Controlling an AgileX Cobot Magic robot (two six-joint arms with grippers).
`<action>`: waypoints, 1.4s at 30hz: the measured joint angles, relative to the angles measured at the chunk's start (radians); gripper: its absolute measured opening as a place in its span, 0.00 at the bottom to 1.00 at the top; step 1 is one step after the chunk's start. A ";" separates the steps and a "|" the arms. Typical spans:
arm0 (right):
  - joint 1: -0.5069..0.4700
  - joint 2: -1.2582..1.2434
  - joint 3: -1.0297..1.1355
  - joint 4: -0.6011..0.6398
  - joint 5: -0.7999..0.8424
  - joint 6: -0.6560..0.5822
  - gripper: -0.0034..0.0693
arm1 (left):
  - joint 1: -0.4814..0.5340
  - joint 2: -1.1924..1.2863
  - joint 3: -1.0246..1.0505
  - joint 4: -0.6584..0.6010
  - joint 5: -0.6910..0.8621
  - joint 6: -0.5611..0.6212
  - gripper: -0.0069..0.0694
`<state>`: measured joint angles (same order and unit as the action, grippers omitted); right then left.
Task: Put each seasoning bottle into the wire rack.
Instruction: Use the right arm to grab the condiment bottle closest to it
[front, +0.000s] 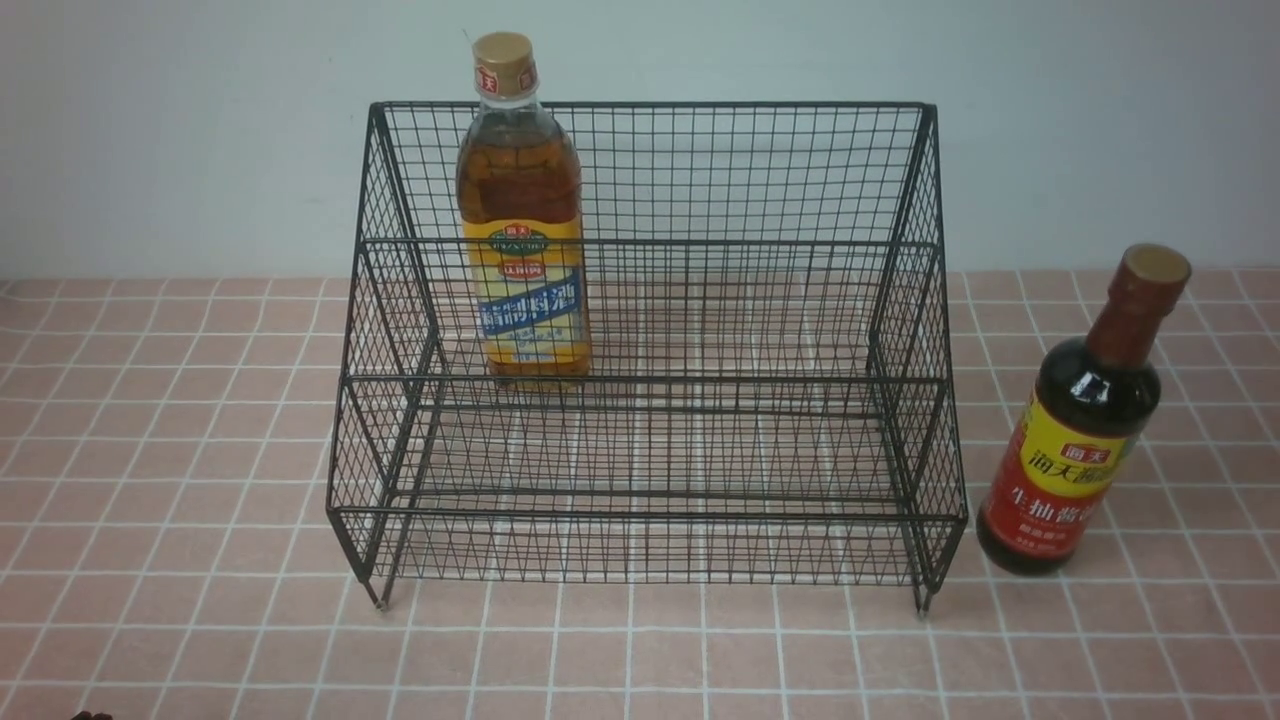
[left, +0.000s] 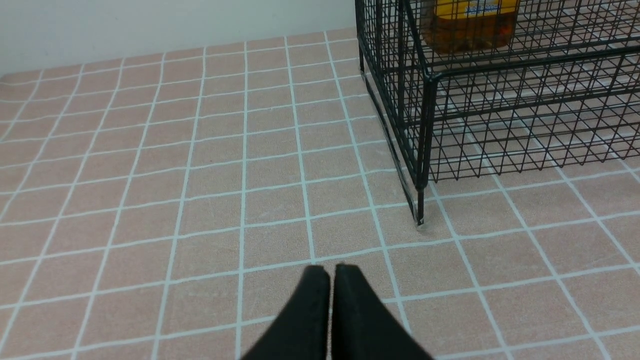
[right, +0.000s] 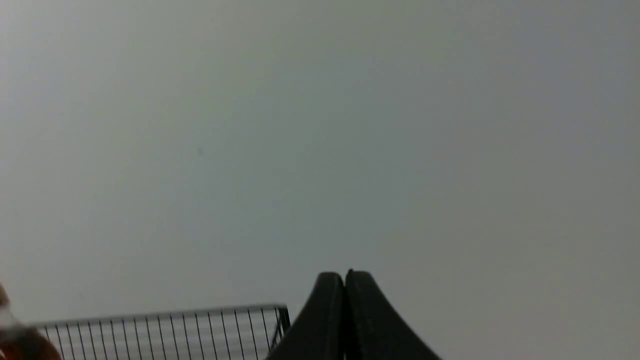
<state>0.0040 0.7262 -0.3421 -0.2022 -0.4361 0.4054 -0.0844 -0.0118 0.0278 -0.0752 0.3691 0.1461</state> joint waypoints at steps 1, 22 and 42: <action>0.000 0.009 0.000 -0.002 0.000 0.000 0.03 | 0.000 0.000 0.000 0.000 0.000 0.000 0.08; 0.058 0.479 -0.003 0.009 -0.258 -0.096 0.85 | 0.000 0.000 0.000 0.000 0.003 0.000 0.08; 0.077 0.746 -0.093 -0.024 -0.422 -0.124 0.44 | 0.000 0.000 0.000 0.000 0.003 0.000 0.08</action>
<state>0.0814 1.4718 -0.4350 -0.2263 -0.8582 0.2814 -0.0844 -0.0118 0.0278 -0.0752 0.3720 0.1461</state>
